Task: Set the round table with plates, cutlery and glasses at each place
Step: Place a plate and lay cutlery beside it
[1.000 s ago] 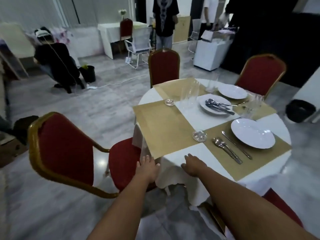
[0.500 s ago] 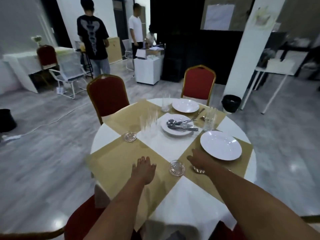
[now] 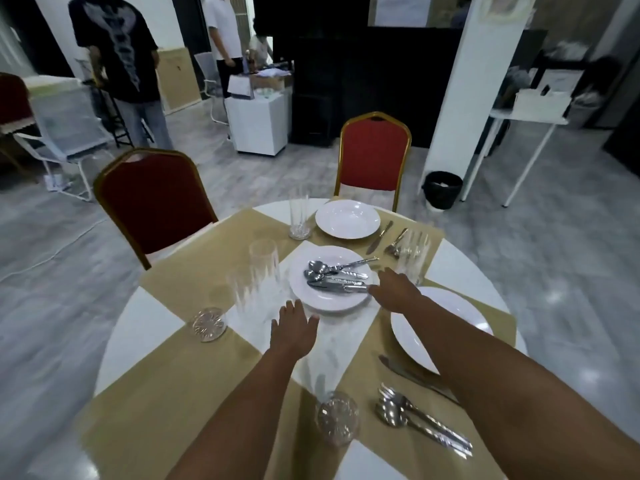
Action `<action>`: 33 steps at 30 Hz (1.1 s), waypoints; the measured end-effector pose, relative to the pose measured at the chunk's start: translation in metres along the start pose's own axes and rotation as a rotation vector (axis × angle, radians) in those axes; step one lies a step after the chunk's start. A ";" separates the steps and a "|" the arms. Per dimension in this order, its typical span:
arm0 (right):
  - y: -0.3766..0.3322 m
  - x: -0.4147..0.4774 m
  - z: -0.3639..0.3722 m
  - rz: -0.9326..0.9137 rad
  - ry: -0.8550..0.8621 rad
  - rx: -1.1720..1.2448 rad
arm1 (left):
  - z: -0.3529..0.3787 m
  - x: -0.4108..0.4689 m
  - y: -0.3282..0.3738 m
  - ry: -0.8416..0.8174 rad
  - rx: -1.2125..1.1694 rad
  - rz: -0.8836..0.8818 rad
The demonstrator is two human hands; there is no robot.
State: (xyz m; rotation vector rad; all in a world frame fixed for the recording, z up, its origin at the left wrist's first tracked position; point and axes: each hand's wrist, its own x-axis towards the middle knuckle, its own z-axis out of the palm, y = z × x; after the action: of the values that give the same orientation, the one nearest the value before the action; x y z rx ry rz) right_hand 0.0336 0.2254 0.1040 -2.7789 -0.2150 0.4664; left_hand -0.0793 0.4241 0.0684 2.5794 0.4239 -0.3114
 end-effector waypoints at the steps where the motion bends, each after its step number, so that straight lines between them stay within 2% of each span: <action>1: 0.002 0.020 -0.001 -0.009 0.003 -0.002 | 0.001 0.014 0.004 0.000 -0.032 -0.020; 7: -0.011 0.112 -0.007 -0.044 -0.016 -0.045 | 0.013 0.085 0.011 0.010 -0.205 -0.124; 12: -0.017 0.168 0.005 -0.067 -0.073 -0.061 | 0.032 0.115 0.009 0.046 -0.235 -0.181; 17: -0.015 0.206 0.014 -0.034 -0.149 -0.047 | 0.046 0.123 0.002 0.059 -0.179 -0.135; 22: -0.013 0.215 0.024 0.009 -0.211 -0.024 | 0.051 0.125 -0.007 0.109 -0.157 -0.139; 28: -0.010 0.216 0.026 0.028 -0.196 -0.140 | 0.068 0.116 0.010 0.254 -0.535 -0.354; 33: 0.000 0.194 0.024 0.161 -0.134 0.086 | 0.070 0.111 -0.007 0.267 -0.604 -0.324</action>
State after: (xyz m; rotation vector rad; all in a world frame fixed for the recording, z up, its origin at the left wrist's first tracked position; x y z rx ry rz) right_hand 0.2069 0.2706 0.0255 -2.6946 0.0000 0.6855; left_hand 0.0111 0.4200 -0.0268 1.9569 0.8848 0.0566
